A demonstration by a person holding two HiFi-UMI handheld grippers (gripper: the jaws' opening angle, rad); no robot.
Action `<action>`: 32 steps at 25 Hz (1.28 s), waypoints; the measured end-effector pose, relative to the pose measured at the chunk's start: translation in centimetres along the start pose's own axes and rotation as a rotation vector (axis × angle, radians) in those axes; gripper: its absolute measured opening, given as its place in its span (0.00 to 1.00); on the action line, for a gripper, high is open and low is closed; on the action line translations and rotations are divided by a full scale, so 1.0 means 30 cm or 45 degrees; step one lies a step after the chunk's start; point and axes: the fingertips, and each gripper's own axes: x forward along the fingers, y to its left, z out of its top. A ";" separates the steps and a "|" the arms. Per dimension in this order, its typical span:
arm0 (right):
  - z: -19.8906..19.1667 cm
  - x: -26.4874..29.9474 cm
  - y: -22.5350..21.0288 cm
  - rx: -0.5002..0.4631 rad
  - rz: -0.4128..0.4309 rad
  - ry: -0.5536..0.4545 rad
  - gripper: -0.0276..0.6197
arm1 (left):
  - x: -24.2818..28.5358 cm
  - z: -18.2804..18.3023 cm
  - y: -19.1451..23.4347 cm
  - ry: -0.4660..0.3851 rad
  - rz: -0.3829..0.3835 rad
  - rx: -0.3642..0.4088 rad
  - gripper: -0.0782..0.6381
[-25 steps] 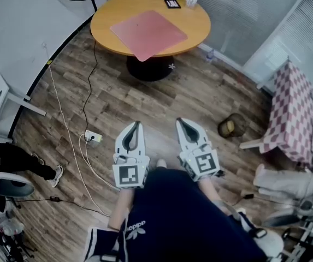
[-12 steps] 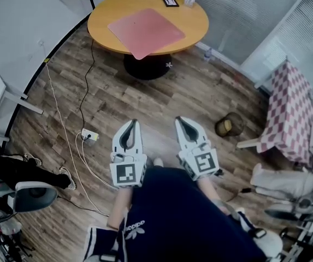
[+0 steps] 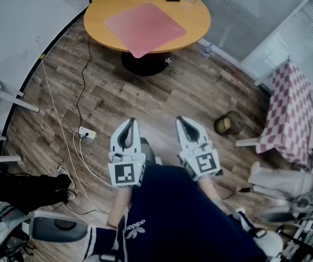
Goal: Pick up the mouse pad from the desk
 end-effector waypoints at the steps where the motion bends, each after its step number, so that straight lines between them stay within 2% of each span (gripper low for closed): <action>1: 0.001 0.026 -0.010 0.001 -0.007 0.002 0.05 | 0.024 0.003 0.017 -0.003 -0.001 -0.005 0.12; 5: 0.019 0.141 -0.063 0.004 -0.032 0.007 0.05 | 0.142 0.017 0.078 0.004 -0.025 -0.008 0.12; 10: 0.064 0.294 -0.105 0.010 -0.073 0.020 0.05 | 0.304 0.083 0.190 0.002 -0.101 -0.003 0.12; 16: 0.079 0.438 -0.123 -0.008 -0.126 0.042 0.05 | 0.423 0.113 0.305 0.024 -0.162 -0.012 0.12; 21: 0.070 0.518 -0.122 0.035 -0.160 0.033 0.05 | 0.474 0.090 0.363 0.048 -0.191 -0.034 0.12; 27: 0.041 0.573 -0.093 0.011 -0.148 0.081 0.05 | 0.467 0.070 0.418 0.076 -0.203 -0.036 0.11; 32: 0.048 0.617 -0.069 0.050 -0.109 0.052 0.05 | 0.473 0.065 0.454 0.084 -0.191 -0.049 0.11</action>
